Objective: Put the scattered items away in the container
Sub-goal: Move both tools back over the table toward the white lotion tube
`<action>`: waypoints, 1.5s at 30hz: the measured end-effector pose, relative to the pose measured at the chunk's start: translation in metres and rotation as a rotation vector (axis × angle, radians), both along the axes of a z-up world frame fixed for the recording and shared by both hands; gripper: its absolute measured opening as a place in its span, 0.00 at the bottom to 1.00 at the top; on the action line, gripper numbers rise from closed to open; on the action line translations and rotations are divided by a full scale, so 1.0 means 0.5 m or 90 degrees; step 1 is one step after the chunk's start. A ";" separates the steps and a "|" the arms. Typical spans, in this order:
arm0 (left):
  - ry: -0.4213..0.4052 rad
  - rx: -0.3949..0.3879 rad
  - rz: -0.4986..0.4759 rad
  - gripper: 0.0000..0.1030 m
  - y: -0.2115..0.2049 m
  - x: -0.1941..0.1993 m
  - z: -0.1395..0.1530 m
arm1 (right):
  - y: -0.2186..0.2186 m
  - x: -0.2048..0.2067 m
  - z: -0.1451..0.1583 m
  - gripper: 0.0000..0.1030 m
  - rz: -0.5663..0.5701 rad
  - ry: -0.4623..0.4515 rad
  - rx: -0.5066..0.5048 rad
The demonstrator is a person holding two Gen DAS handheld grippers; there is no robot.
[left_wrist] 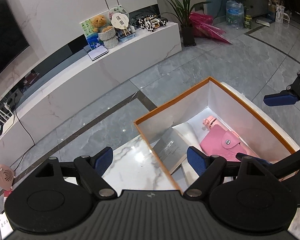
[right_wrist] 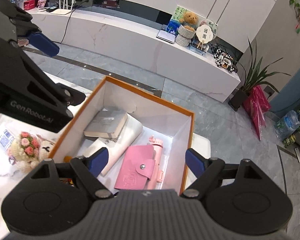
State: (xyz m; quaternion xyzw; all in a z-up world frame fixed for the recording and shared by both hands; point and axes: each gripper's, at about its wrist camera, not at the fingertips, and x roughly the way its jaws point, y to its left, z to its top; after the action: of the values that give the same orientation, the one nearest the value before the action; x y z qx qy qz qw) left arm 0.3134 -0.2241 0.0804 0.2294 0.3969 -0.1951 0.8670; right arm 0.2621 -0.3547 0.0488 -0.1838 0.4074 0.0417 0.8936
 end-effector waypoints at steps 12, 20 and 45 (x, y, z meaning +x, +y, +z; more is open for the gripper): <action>-0.017 -0.023 0.016 0.93 0.098 -0.022 0.044 | 0.066 -0.024 0.032 0.83 0.034 -0.018 -0.009; -0.028 -0.037 0.048 0.93 0.209 -0.021 0.071 | 0.111 -0.024 0.034 0.84 0.054 -0.023 -0.004; -0.028 -0.084 0.096 0.93 0.567 -0.127 0.003 | 0.298 -0.035 -0.039 0.84 0.155 -0.005 0.028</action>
State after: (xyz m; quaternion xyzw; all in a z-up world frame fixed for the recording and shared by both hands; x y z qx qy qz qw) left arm 0.2498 0.0594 0.0817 0.1455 0.3803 -0.1497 0.9010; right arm 0.2445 -0.2057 0.0293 -0.2120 0.3775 0.1579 0.8875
